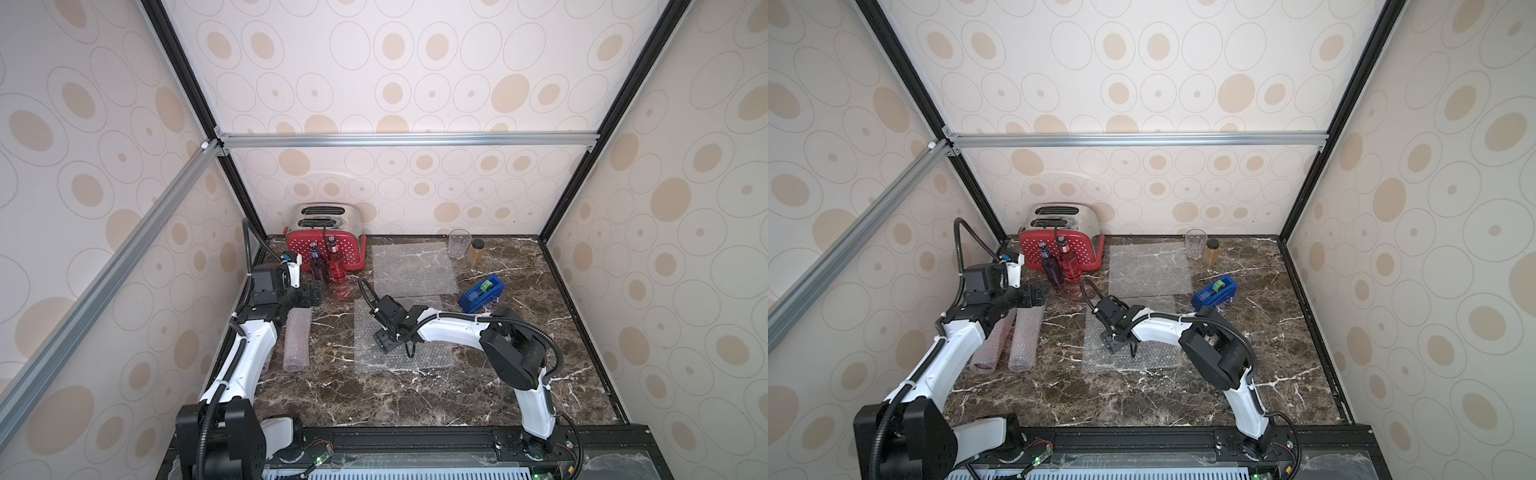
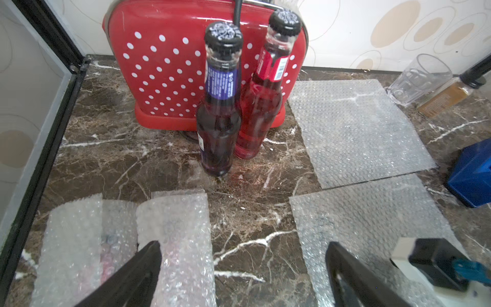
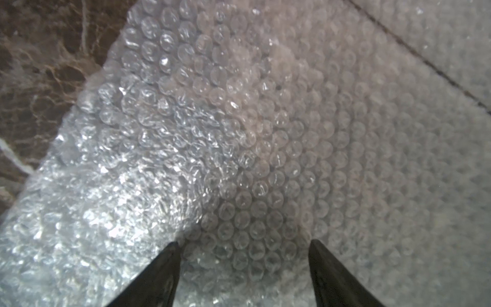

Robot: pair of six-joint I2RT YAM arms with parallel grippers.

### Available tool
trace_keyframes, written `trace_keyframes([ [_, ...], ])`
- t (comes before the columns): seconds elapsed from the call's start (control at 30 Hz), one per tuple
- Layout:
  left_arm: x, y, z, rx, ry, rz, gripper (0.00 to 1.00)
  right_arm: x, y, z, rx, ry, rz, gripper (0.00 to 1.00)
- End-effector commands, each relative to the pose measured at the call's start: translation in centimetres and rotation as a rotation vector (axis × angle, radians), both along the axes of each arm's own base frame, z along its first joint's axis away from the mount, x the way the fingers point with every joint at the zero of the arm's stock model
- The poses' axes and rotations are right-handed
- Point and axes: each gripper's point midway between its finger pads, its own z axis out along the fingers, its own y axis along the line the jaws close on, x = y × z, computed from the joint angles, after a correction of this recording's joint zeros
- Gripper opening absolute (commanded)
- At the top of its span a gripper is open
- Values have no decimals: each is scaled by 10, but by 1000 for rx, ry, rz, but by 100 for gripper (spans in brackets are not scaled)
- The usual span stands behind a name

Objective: Wrap wine bottles in bubble wrap
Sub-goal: Move the bubble wrap to the center of the board, then pick up the wine bottle from the center of the board.

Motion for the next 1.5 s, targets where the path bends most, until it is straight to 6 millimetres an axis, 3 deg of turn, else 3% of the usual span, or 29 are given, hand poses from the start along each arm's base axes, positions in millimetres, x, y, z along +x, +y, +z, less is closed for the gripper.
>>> trace_keyframes([
  [0.0, 30, 9, 40, 18, -162, 26, 92, -18, -11, 5, -35, 45, -10, 77],
  [0.2, 59, 11, 46, 41, -244, 12, 86, -6, -19, 57, 49, -12, -55, 77],
  [0.37, 83, 1, 46, 58, -328, -75, 80, -3, -44, 80, 96, -40, -119, 73],
  [0.6, 112, -5, 44, 71, -388, -143, 71, -10, -80, 83, 96, -55, -176, 72],
  [0.77, 125, -10, 37, 105, -415, -199, 64, -15, -92, 87, 108, -86, -180, 72],
  [1.03, 134, -12, 32, 89, -443, -216, 39, -18, -108, 93, 93, -118, -188, 72],
  [1.3, 146, -16, 17, 41, -402, -247, 45, -17, -117, 101, 72, -131, -200, 72],
  [1.47, 149, -17, 13, 46, -403, -255, 35, -18, -122, 104, 64, -136, -204, 72],
])
